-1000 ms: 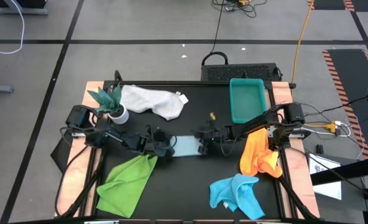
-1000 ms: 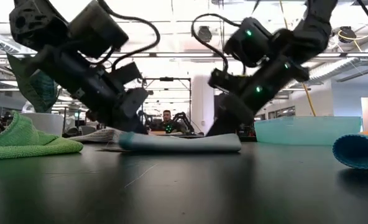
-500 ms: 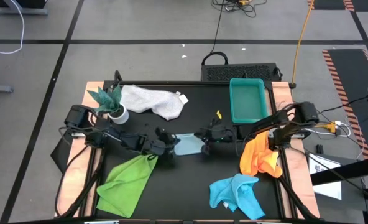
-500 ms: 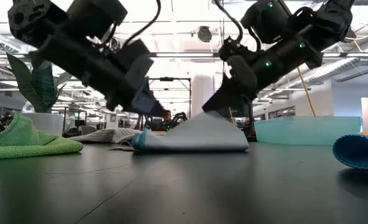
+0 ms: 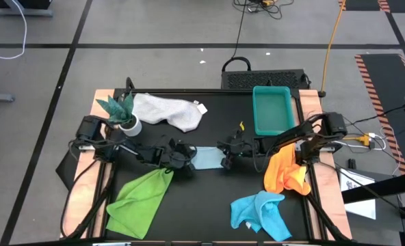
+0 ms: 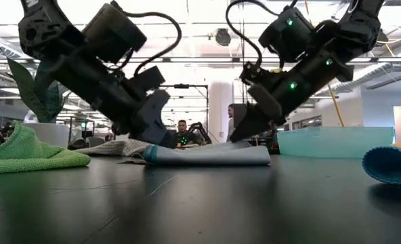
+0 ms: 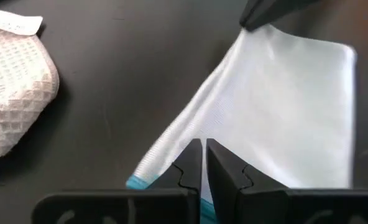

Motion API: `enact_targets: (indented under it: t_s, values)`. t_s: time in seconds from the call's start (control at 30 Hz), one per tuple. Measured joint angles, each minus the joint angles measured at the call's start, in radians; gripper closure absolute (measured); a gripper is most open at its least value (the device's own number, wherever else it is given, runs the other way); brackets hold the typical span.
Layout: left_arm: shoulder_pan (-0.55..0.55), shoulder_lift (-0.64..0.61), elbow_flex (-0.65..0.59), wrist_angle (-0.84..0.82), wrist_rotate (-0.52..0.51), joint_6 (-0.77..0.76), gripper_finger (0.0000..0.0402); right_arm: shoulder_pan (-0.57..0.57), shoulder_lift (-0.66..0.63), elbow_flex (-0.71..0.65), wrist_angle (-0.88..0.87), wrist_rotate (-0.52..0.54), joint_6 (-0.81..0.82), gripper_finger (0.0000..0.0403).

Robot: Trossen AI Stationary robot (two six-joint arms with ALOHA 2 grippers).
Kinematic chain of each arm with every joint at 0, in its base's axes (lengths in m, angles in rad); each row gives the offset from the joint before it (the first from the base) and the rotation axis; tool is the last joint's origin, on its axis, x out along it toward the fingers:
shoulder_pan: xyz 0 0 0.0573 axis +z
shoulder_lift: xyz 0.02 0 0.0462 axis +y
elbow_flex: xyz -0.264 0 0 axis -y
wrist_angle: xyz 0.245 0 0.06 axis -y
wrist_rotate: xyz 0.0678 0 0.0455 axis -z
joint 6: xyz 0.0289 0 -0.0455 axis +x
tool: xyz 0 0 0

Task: Fold microfiber towels
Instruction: Fold the light blue microfiber cloth

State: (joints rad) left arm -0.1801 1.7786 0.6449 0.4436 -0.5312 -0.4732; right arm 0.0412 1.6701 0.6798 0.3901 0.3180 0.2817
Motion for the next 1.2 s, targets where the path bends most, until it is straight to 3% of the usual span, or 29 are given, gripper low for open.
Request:
enact_targets:
  t_s: [0.27,0.57,0.7,0.83,1.0,1.1,1.2]
  values:
    - [-0.017,-0.014,0.0,0.021,0.0,0.0,0.0376,-0.008,-0.063,0.001,-0.133,-0.004,0.047,0.0384]
    - [-0.011,-0.014,0.0,-0.001,0.0,-0.001,0.0376,-0.014,-0.069,0.001,-0.151,-0.008,0.101,0.0304]
    - [-0.011,-0.014,0.0,0.004,0.0,-0.003,0.0376,-0.016,-0.06,-0.009,-0.195,0.003,0.106,0.029]
    - [-0.011,-0.014,0.0,0.002,0.0,-0.003,0.0376,-0.016,-0.061,-0.038,-0.165,0.012,0.106,0.0306]
    - [-0.011,-0.014,0.0,0.006,-0.001,-0.003,0.0376,-0.016,-0.061,-0.047,-0.162,-0.018,0.091,0.0363]
    - [-0.011,-0.014,0.0,0.006,-0.001,-0.003,0.0376,-0.017,-0.061,-0.047,-0.132,-0.081,0.058,0.0396]
    - [-0.012,-0.014,0.0,0.005,-0.001,-0.003,0.0376,-0.014,-0.072,-0.048,-0.11,-0.147,0.049,0.0394]
